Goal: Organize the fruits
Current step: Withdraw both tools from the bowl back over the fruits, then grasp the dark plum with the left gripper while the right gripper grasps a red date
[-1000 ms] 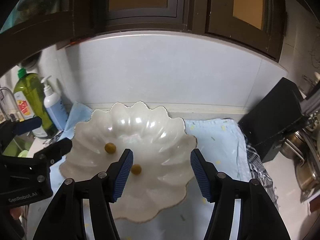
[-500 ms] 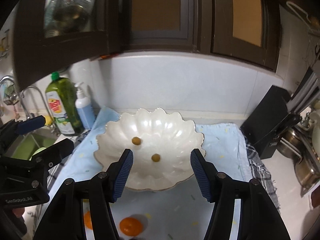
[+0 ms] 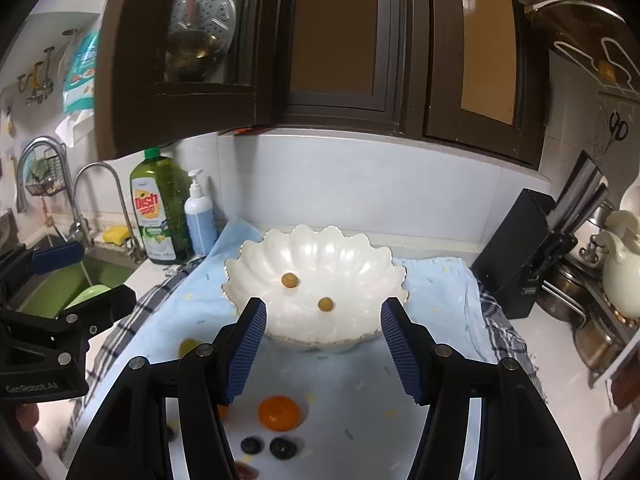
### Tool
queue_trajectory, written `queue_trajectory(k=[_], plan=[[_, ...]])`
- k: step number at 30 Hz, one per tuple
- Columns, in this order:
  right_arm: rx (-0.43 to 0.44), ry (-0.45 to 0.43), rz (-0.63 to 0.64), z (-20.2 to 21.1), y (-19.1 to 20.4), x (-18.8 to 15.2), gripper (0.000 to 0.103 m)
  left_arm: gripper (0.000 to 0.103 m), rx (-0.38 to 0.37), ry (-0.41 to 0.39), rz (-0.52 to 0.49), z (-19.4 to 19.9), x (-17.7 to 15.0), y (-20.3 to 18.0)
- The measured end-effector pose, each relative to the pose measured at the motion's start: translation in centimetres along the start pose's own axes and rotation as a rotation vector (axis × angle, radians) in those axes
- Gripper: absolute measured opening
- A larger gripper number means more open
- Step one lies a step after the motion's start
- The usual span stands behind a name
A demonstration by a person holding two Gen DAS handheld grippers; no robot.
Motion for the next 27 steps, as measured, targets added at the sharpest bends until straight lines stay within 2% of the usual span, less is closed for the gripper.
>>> queue_trajectory(k=[5, 14, 21, 27], plan=[[0.014, -0.005, 0.021, 1.3, 1.1, -1.9, 0.061, 0.092, 0.014, 0.018, 0.012, 1.1, -2.3, 0.2], [0.054, 0.058, 0.029, 1.9, 2.5, -5.5, 0.061, 0.092, 0.01, 0.097, 0.044, 1.9, -6.4, 0.2], [0.075, 0.138, 0.045, 1.6, 3.3, -9.0, 0.061, 0.091, 0.005, 0.154, 0.034, 1.8, -9.6, -0.4], [0.061, 0.208, 0.058, 1.1, 3.3, -11.7, 0.061, 0.088, 0.021, 0.165, -0.002, 1.1, -11.6, -1.0]])
Point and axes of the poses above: each gripper's, at about its wrist camera, not at the fingertips, and z roughly against the way its jaws point, y to its left, x to its top, the point moved 4 cm from there along -z, roughly the way its jaws point, and after that the axes turned 2 degrees about y, right-handed, at the moved point
